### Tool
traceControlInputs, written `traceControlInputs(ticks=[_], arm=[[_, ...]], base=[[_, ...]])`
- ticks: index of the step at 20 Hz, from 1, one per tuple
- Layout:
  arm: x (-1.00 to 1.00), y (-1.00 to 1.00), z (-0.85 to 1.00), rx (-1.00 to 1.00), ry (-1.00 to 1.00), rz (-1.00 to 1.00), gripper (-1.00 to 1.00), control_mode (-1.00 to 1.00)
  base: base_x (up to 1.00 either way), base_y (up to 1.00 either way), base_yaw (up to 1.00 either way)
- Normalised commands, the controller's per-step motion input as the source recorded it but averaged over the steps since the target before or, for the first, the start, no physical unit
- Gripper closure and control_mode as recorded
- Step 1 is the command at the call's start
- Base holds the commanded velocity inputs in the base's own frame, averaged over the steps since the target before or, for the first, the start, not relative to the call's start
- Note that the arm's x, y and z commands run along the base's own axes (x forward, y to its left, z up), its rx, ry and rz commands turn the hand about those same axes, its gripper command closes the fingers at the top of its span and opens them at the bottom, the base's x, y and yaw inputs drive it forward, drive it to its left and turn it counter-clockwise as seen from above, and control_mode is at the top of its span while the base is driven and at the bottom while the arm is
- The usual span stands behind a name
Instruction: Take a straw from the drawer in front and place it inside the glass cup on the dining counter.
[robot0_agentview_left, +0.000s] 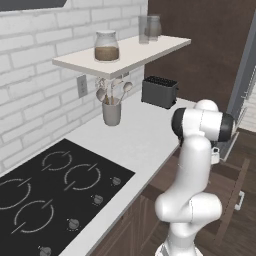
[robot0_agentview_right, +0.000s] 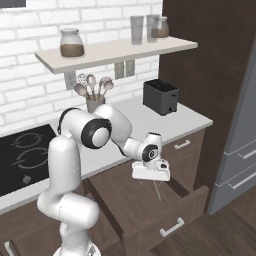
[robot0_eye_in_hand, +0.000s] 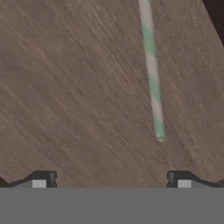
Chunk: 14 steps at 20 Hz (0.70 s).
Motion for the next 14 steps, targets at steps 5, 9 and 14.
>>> traceControlInputs(ticks=[5, 9, 14], arm=[[0.13, -0.01, -0.07, 0.00, 0.00, 0.00, -1.00, -1.00], [0.13, -0.08, -0.11, 0.00, 0.00, 0.00, -1.00, -1.00], [0.10, -0.09, -0.14, 0.00, 0.00, 0.00, -1.00, -1.00]], base=[[0.00, 0.00, 0.00], [0.00, 0.00, 0.00], [0.00, 0.00, 0.00]])
